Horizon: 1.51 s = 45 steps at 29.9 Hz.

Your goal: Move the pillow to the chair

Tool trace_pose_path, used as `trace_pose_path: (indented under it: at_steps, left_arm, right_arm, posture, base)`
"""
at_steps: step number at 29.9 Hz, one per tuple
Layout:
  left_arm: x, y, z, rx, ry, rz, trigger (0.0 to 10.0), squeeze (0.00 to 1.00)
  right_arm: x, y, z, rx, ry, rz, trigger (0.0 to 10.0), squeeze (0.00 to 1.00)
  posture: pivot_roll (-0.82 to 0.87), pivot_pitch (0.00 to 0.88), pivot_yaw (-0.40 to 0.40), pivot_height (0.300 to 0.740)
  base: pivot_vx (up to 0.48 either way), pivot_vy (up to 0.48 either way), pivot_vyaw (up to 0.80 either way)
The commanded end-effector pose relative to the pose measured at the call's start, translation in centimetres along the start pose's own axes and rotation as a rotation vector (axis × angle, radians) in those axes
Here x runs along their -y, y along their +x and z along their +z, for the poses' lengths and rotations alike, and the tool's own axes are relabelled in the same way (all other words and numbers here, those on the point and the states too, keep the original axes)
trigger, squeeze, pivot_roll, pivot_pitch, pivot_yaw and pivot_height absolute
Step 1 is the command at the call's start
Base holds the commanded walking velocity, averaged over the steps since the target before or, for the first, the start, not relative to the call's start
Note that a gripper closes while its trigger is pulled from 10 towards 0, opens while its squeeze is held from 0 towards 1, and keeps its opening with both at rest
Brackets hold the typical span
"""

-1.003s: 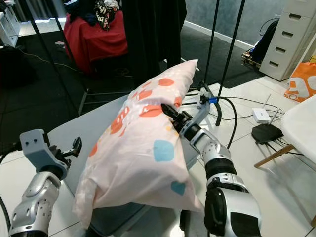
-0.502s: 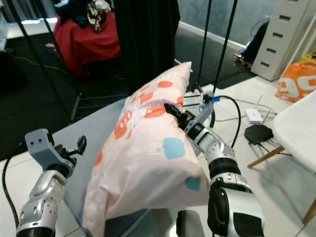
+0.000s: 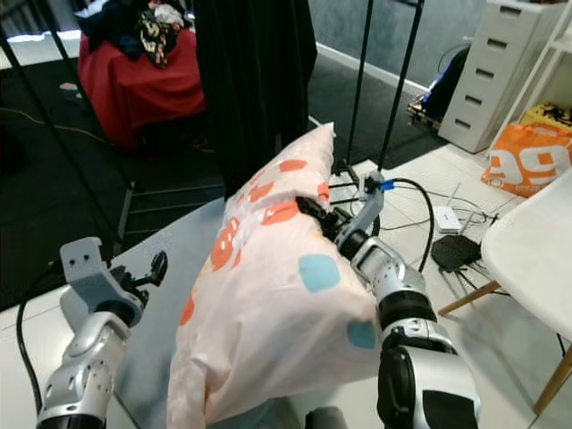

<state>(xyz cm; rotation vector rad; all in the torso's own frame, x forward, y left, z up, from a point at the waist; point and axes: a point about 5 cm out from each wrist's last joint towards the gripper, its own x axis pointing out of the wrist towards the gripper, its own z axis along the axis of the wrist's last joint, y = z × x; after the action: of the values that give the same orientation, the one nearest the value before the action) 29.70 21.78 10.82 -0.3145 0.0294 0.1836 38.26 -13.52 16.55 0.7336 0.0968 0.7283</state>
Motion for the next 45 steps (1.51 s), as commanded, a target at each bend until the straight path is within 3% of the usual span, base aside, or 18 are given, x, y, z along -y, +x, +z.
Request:
trace_pose_path:
  at_steps: [1, 7, 18, 25, 28, 39, 40, 42, 43, 44, 45]
  left_arm:
    - [-0.3, -0.2, -0.4, -0.015, 0.005, 0.014, 10.0, 0.00]
    - [-0.4, -0.3, 0.0, 0.004, -0.003, 0.019, 10.0, 0.00]
    - [-0.1, -0.5, -0.5, -0.027, 0.035, 0.005, 10.0, 0.00]
    - [-0.3, -0.8, -0.8, -0.028, 0.095, -0.002, 10.0, 0.00]
    - [-1.0, -1.7, -2.0, -0.056, 0.162, 0.002, 10.0, 0.00]
    - [-1.7, -3.5, -3.3, -0.109, 0.181, 0.013, 10.0, 0.00]
    - [-1.6, -3.6, -3.4, -0.115, 0.179, 0.009, 10.0, 0.00]
    - [-1.6, -3.6, -3.4, -0.115, 0.179, 0.009, 10.0, 0.00]
    - [-1.5, -3.7, -3.6, -0.125, 0.173, 0.000, 10.0, 0.00]
    - [-1.3, -3.6, -3.7, -0.130, 0.171, -0.009, 10.0, 0.00]
    - [-1.1, -3.6, -3.8, -0.132, 0.170, -0.016, 10.0, 0.00]
  right_arm:
    - [-0.9, 0.4, 1.8, 0.065, -0.041, 0.047, 0.0, 0.00]
    - [-1.1, 0.5, 1.7, 0.064, -0.037, 0.051, 0.0, 0.00]
    - [-0.7, 0.2, 1.6, 0.056, -0.035, 0.033, 0.0, 0.00]
    - [0.0, -0.4, 1.4, 0.052, -0.036, -0.008, 0.0, 0.00]
    - [0.7, -1.3, 0.5, 0.026, -0.030, -0.047, 0.0, 0.00]
    - [0.2, -2.5, -2.7, -0.080, -0.053, -0.040, 0.0, 0.00]
    - [0.3, -2.6, -3.1, -0.090, -0.064, -0.054, 2.1, 0.00]
    - [0.3, -2.6, -3.1, -0.090, -0.064, -0.054, 2.1, 0.00]
    - [0.4, -2.6, -3.2, -0.092, -0.072, -0.069, 6.5, 0.00]
    - [0.4, -2.4, -3.3, -0.097, -0.083, -0.080, 10.0, 0.00]
    - [0.3, -2.3, -3.3, -0.094, -0.083, -0.088, 10.0, 0.00]
  posture:
    - [-0.13, 0.000, -0.030, 0.636]
    - [-0.13, 0.000, -0.033, 0.651]
    - [-0.13, 0.000, -0.035, 0.685]
    - [-0.13, 0.000, -0.037, 0.710]
    - [-0.14, 0.002, -0.033, 0.725]
    - [-0.15, 0.011, -0.029, 0.740]
    - [-0.15, 0.011, -0.029, 0.740]
    - [-0.15, 0.011, -0.029, 0.740]
    - [-0.15, 0.011, -0.030, 0.740]
    - [-0.15, 0.008, -0.027, 0.740]
    - [-0.15, 0.008, -0.028, 0.740]
  base:
    - [-0.480, 0.000, 0.00]
    - [0.000, 0.000, 0.00]
    - [-0.364, 0.000, 0.00]
    - [0.000, 0.000, 0.00]
    - [0.000, 0.000, 0.00]
    - [0.000, 0.000, 0.00]
    - [0.000, 0.000, 0.00]
    - [0.000, 0.000, 0.00]
    - [0.000, 0.000, 0.00]
    - [0.000, 0.000, 0.00]
    - [0.000, 0.000, 0.00]
